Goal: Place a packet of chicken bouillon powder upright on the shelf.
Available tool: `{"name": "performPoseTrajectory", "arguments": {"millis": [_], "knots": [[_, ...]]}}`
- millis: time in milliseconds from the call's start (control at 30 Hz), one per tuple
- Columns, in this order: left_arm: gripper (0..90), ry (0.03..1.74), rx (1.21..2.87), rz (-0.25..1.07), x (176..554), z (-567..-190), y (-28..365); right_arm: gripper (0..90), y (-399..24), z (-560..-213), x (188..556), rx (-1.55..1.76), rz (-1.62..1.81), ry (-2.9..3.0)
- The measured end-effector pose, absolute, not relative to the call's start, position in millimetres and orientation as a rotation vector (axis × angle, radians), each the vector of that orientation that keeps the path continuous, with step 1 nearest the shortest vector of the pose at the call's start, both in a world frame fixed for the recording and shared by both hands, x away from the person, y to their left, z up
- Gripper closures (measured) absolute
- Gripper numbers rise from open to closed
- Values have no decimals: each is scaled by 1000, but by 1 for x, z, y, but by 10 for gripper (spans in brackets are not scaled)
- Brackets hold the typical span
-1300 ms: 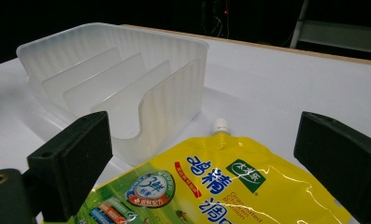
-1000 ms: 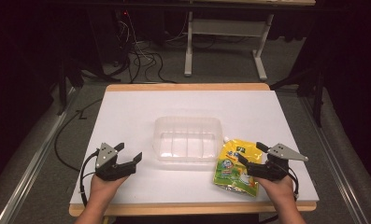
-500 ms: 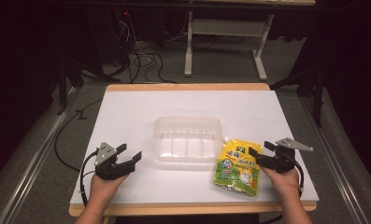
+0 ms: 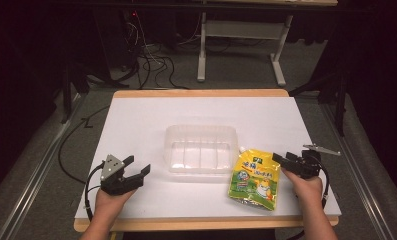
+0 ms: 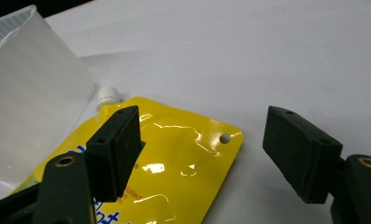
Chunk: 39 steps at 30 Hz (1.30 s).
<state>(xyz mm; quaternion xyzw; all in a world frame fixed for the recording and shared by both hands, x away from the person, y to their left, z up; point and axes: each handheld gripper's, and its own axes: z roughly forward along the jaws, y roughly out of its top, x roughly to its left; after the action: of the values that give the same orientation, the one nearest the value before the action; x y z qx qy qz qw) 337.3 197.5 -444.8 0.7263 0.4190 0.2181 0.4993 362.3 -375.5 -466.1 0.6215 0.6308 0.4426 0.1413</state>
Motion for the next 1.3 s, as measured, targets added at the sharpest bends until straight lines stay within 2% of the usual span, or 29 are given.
{"name": "performPoseTrajectory", "arguments": {"millis": [500, 700, 1000, 1300], "knots": [[298, 1035, 1747, 533, 331, -446, 207, 346, -373, -478, 381, 1899, 1286, 1873], [298, 1026, 1756, 529, 331, -446, 206, 397, -376, -479, 380, 1914, 1354, 1870], [298, 1016, 1760, 520, 332, -446, 203, 538, -375, -470, 365, 1816, 1497, 1874], [298, 1002, 1763, 516, 332, -445, 202, 574, -370, -476, 367, 1884, 1417, 1948]]}}
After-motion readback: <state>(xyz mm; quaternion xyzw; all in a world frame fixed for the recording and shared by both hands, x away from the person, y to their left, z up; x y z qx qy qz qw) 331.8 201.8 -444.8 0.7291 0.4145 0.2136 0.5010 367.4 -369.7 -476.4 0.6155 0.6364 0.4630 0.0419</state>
